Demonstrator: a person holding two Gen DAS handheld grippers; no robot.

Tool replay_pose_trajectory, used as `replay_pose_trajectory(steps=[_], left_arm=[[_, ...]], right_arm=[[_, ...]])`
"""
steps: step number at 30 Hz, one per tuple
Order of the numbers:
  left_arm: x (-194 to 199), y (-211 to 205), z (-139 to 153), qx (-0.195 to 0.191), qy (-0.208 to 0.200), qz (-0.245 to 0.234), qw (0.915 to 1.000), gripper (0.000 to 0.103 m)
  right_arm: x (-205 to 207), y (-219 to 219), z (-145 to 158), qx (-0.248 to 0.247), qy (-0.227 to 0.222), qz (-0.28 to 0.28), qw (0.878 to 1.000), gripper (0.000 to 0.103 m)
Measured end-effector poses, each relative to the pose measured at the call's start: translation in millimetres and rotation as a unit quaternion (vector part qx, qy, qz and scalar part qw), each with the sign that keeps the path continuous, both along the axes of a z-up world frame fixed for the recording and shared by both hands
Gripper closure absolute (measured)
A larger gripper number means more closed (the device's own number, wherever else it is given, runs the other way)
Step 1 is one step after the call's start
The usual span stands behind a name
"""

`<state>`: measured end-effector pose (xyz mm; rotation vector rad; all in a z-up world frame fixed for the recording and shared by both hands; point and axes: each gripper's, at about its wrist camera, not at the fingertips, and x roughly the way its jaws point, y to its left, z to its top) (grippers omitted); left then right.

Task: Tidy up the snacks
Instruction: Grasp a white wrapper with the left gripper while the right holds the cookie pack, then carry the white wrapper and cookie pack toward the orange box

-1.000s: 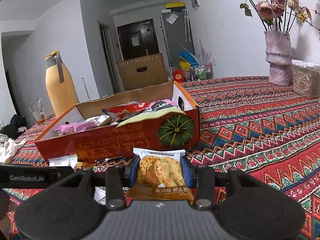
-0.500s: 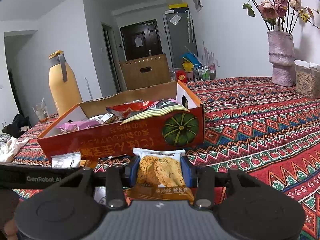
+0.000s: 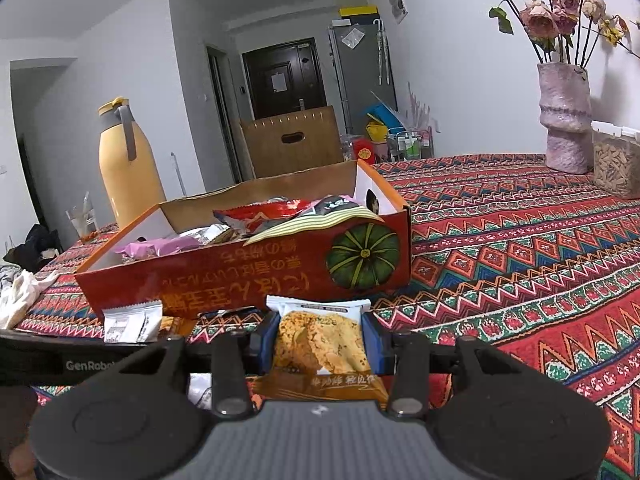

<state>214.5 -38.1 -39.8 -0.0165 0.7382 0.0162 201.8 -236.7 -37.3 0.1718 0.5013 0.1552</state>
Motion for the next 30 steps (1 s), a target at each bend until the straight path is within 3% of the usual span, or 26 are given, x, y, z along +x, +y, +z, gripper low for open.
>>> replay_pose_trajectory(steps=[8,30], left_arm=[[-2.4,4.7,-1.7,-0.013,0.006,0.0,0.9999,0.055],[-28.0,9.6,3.3,-0.001,-0.008,0.003,1.0,0.057]], right_arm=[[-0.1,0.2,0.0,0.0,0.0,0.0,1.0,0.06],[-11.8,6.8,7.4,-0.025,-0.031,0.003,0.999,0.06]])
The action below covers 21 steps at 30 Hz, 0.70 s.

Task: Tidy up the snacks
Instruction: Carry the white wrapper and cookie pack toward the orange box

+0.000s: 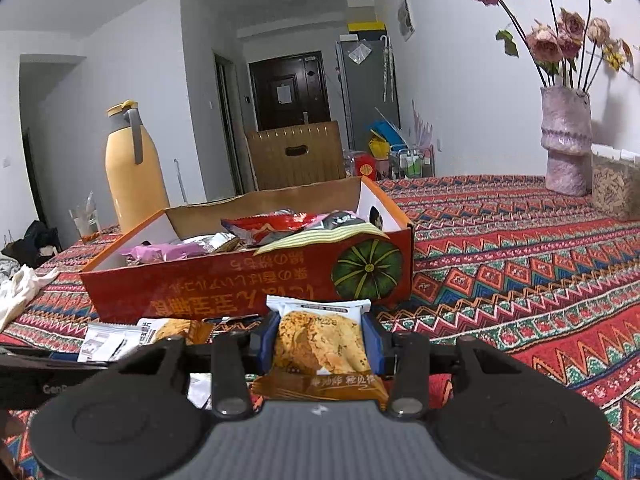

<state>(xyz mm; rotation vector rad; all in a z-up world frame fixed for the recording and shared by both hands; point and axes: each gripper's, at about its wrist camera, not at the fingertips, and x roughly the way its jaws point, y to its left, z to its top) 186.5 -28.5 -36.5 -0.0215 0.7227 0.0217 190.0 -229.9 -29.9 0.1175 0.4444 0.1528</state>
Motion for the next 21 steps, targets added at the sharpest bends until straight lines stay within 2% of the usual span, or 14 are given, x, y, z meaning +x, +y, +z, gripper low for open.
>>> replay_pose_trajectory(steps=[8,21], left_arm=[[-11.6,1.4,6.5,0.004,-0.01,0.0,0.9999,0.057],[-33.1,4.2,32.9,-0.006,-0.052,-0.005,0.9986,0.057]], right_arm=[[-16.5,-2.2,6.6,0.002,-0.008,0.004,1.0,0.06],[-38.3,-0.8,18.8,0.008,-0.023,0.012,1.0,0.06]])
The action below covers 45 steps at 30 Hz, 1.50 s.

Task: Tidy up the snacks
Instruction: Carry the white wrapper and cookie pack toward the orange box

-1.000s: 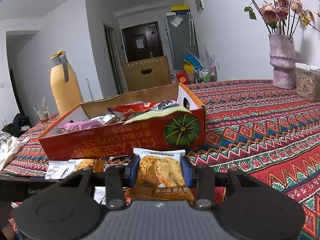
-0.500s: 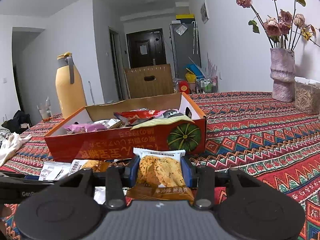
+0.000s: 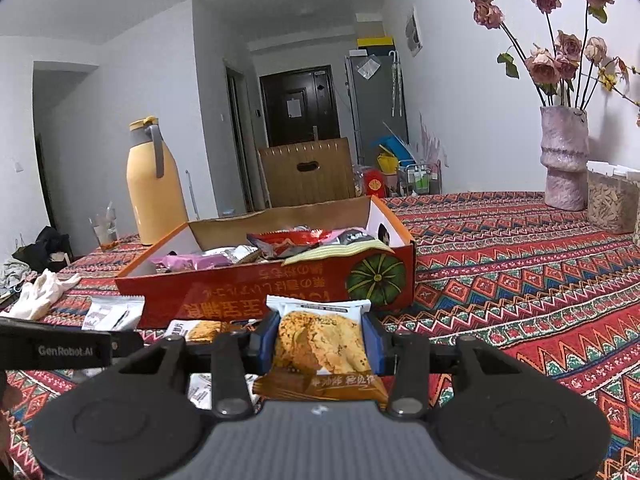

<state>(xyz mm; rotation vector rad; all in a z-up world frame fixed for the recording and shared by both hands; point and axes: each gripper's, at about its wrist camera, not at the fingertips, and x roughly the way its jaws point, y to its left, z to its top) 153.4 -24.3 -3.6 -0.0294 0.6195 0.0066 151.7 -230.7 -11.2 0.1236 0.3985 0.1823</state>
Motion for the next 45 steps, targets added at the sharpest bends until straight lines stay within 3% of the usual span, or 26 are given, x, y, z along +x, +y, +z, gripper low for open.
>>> replay_pose_trajectory(steps=[16,45], left_arm=[[8.6,7.7,28.9,-0.007,-0.041,0.004,0.9991,0.057],[78.8,6.8,60.2,-0.008,-0.085,0.016,0.9962,0.057]], right_arm=[[10.7,0.2,22.0,0.0,-0.033,-0.006,0.999,0.06],[88.4,16.5,50.8,-0.013,-0.064,-0.001,0.998,0.06]])
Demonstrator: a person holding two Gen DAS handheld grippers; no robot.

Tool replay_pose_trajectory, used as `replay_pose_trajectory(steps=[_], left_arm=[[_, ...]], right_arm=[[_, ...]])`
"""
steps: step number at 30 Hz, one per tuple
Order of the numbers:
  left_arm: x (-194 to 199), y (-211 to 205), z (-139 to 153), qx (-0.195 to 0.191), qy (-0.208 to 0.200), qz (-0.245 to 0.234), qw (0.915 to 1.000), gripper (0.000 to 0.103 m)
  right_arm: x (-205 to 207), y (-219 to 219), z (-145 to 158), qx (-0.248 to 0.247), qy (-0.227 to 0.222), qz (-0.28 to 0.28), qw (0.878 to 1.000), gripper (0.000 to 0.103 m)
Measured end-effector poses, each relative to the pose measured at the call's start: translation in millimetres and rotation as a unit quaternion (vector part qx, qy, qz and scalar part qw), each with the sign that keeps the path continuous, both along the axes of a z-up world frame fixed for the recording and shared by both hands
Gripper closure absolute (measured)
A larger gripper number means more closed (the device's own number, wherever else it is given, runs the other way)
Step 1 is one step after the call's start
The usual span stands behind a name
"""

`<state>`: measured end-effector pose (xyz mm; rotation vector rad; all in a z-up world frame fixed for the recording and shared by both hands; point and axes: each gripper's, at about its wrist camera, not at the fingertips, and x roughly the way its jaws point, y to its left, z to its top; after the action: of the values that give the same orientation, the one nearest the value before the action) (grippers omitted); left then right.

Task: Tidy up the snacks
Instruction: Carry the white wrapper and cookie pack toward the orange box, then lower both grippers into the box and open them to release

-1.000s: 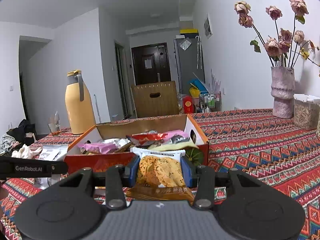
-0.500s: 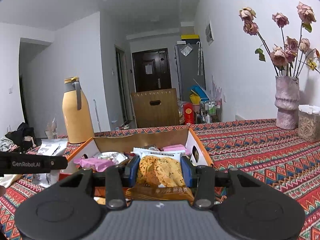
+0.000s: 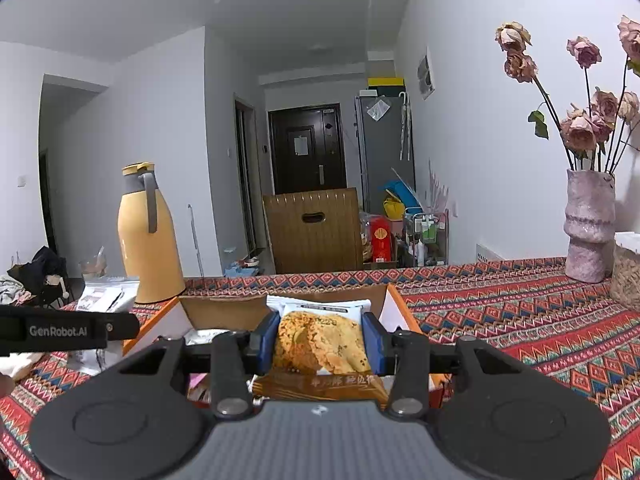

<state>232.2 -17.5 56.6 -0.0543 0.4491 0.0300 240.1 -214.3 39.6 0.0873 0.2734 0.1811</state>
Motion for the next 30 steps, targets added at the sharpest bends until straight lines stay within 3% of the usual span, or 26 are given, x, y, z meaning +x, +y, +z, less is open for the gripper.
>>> replay_pose_trajectory(steps=[19,30], left_arm=[[53.0,-0.2,5.7,-0.007,-0.018,0.025,0.9995,0.057],[81.9,-2.8,-22.8,0.003,0.005,0.035,0.9994,0.058]], right_arm=[[62.6,10.9,6.0,-0.004,-0.009,-0.006,1.0,0.06],[87.2,8.1,-18.7,0.008,0.014,-0.005,1.0,0.06]])
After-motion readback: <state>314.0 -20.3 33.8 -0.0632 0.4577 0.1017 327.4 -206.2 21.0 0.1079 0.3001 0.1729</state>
